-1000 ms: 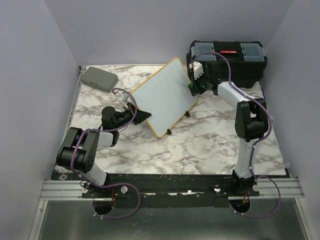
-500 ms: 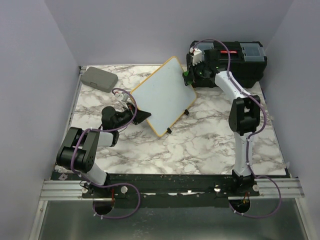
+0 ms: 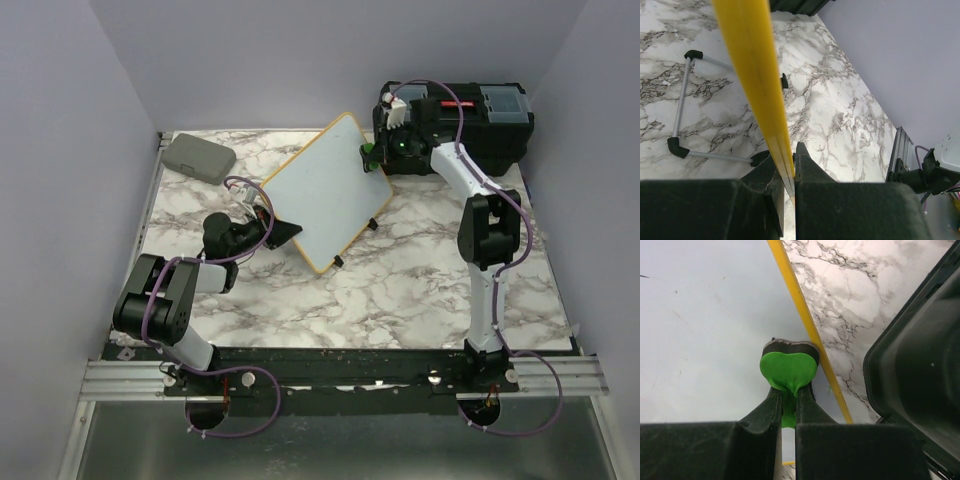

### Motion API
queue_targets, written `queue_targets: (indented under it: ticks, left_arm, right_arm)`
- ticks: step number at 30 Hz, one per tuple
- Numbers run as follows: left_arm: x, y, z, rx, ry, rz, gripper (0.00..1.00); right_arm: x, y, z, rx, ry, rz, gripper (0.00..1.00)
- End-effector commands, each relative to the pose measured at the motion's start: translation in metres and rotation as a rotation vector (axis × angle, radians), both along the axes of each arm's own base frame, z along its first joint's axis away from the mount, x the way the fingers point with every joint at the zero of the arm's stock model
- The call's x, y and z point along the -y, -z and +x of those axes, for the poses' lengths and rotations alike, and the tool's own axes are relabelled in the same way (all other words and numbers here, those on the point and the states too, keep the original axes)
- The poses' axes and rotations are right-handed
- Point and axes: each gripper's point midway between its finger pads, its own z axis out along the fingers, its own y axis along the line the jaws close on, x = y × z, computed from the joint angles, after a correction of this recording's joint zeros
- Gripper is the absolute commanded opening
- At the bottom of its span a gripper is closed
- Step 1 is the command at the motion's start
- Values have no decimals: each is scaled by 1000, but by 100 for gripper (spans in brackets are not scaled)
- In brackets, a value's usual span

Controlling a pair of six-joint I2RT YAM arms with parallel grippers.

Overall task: Erase the whiteboard
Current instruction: Erase the whiteboard at the whiteboard stand.

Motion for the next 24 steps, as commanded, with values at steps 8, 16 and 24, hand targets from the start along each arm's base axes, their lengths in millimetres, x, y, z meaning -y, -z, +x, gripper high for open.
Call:
queue_targets:
  ticks: [8, 16, 24]
  left_arm:
    - [21, -8, -36, 51, 224, -4, 0]
    - [21, -6, -38, 47, 229, -5, 0]
    - [20, -6, -38, 43, 230, -3, 0]
  right_arm:
    - [15, 79, -63, -220, 21, -116, 1]
    - [18, 79, -84, -210, -37, -125, 1]
    - [4, 18, -22, -53, 35, -46, 1]
